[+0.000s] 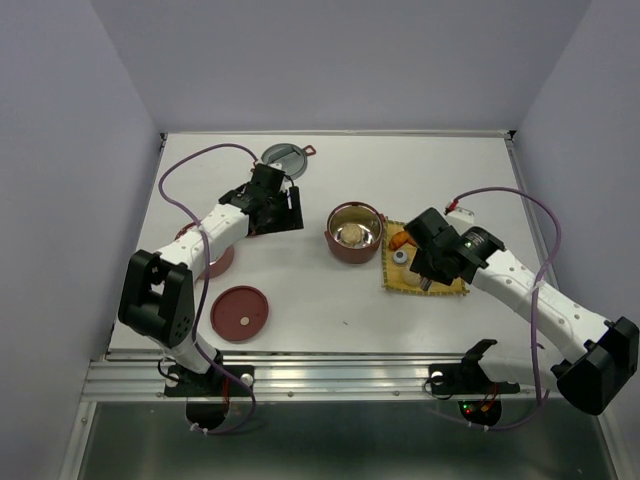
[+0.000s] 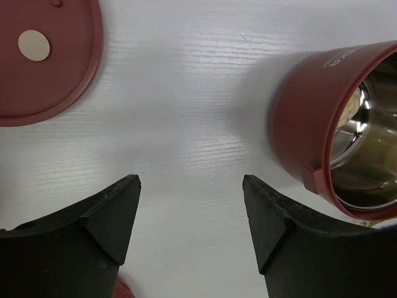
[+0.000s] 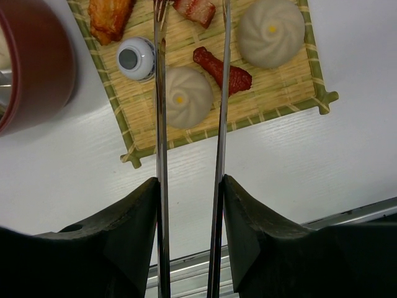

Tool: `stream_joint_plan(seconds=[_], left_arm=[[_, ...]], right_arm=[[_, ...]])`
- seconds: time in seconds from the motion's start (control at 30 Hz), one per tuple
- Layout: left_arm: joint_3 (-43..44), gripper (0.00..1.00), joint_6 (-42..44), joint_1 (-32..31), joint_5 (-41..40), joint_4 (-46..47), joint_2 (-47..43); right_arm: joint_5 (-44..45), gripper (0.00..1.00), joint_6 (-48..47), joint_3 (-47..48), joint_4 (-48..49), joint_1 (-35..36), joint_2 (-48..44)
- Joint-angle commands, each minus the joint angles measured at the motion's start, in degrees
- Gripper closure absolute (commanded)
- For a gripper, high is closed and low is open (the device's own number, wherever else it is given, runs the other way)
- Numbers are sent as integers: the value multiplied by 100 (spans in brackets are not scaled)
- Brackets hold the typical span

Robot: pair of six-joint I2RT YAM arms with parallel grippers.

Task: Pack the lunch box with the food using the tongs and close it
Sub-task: Pick up the fake food from the plate.

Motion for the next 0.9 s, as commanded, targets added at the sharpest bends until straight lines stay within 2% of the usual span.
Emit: stream_joint_plan(seconds=[0.0, 0.47, 0.7, 0.87], left_arm=[[127, 22, 105, -32, 55, 150, 27], [109, 22, 87, -67, 64, 150, 36], [118, 23, 96, -76, 46, 141, 36], [118, 23, 96, -94, 46, 141, 27]], right_arm=[[7, 51, -3, -108, 257, -71, -172], [-248, 53, -38, -380, 591, -185, -269], [-222, 67, -20, -310, 573, -185, -366], [-160, 71, -29, -12, 319, -185, -340]])
